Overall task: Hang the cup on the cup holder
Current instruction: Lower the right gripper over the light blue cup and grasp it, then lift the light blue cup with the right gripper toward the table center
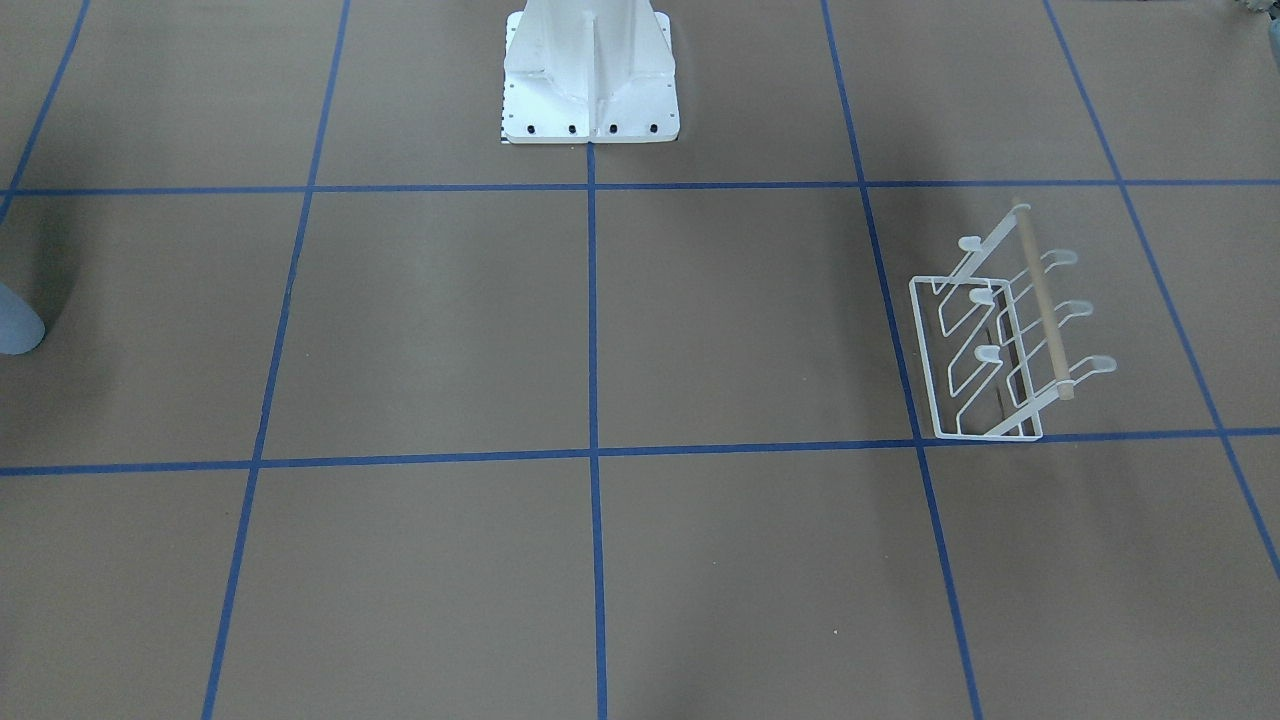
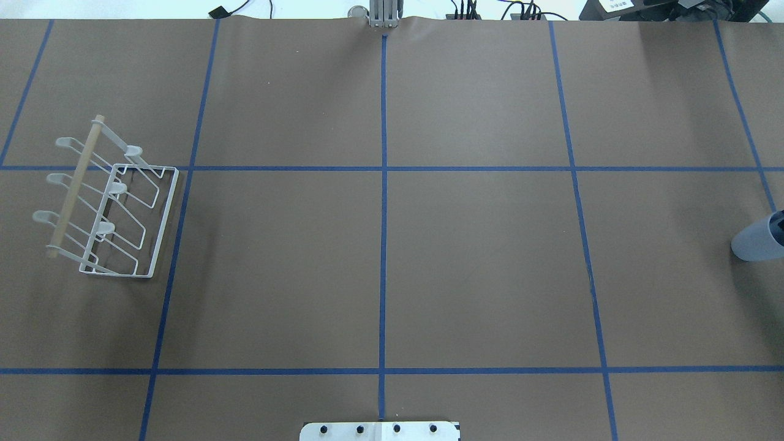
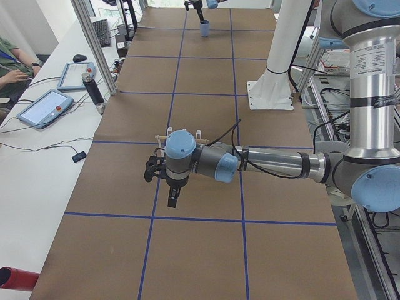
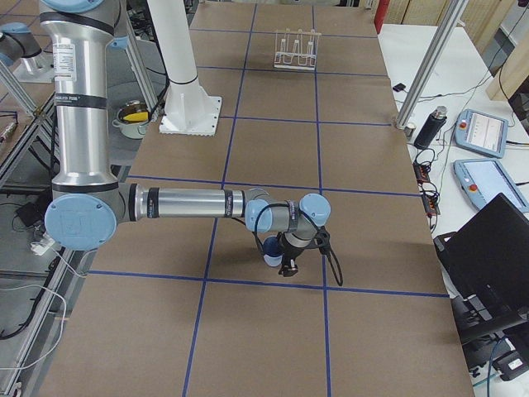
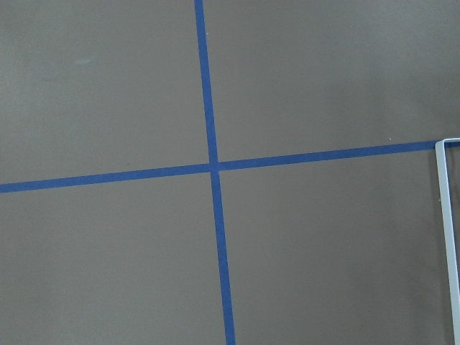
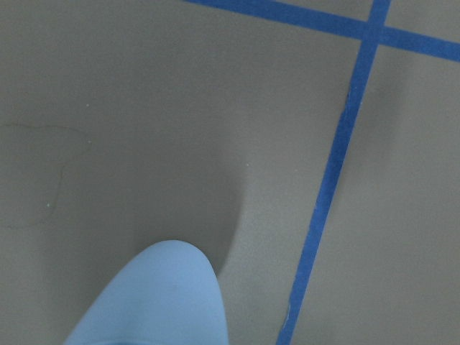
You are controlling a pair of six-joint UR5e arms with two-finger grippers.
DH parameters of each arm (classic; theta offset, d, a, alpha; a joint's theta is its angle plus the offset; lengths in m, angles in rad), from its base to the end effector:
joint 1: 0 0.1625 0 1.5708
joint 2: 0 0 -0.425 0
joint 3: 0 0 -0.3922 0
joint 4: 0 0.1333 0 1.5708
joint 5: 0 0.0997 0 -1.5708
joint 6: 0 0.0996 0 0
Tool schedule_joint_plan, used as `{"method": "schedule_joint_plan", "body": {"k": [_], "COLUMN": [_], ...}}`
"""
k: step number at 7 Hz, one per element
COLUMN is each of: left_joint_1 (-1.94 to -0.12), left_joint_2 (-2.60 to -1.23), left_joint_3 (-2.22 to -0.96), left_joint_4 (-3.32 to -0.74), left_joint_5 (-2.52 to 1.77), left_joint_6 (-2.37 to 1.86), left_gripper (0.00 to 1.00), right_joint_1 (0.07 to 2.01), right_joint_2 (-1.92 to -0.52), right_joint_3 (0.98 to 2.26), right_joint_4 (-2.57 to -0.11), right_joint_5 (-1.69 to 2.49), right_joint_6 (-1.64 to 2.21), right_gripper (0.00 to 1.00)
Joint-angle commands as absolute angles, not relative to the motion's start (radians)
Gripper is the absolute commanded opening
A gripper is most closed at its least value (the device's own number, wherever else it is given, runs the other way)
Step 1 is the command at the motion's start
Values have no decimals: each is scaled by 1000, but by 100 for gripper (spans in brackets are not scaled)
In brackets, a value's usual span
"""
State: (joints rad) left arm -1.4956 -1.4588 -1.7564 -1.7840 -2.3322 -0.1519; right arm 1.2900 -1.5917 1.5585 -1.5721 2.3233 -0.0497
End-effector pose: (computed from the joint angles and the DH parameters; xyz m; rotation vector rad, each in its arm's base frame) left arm -0.0299 -0.4632 0.5969 0.1853 0.7817 0.0366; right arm -0.0704 -0.4795 0.6765 -0.1199 -0.7466 -0.3017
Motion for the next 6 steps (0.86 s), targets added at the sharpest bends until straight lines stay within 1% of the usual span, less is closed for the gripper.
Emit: {"method": "schedule_joint_plan", "body": {"k": [1, 2, 4, 5, 6], "left_joint_1": [-1496, -1496, -1496, -1496, -1496], "left_joint_2": [-1459, -1459, -1460, -1471, -1495], "left_joint_3": [-1756, -1758, -1758, -1756, -1758], "left_joint_4": [-1784, -1784, -1784, -1783, -1784], "left_joint_5": [-2332, -2333, -2333, -2333, -2333], "left_joint_6": [-152, -156, -158, -161, -164], "left_gripper": [99, 99, 99, 99, 99], "right_joint_1": [1281, 1281, 1284, 1307, 1325], "right_joint_2": [-1624, -1644, -1695, -1677, -1620], "right_joint_3": [1566, 1594, 1771, 1799, 1804], "right_joint_4": [-1497, -1490, -1499, -1497, -1491], "right_joint_5": [2394, 2401, 2439, 2598, 2697], "right_joint_6": [-51, -51, -37, -29, 48], "right_gripper": [0, 0, 0, 0, 0]}}
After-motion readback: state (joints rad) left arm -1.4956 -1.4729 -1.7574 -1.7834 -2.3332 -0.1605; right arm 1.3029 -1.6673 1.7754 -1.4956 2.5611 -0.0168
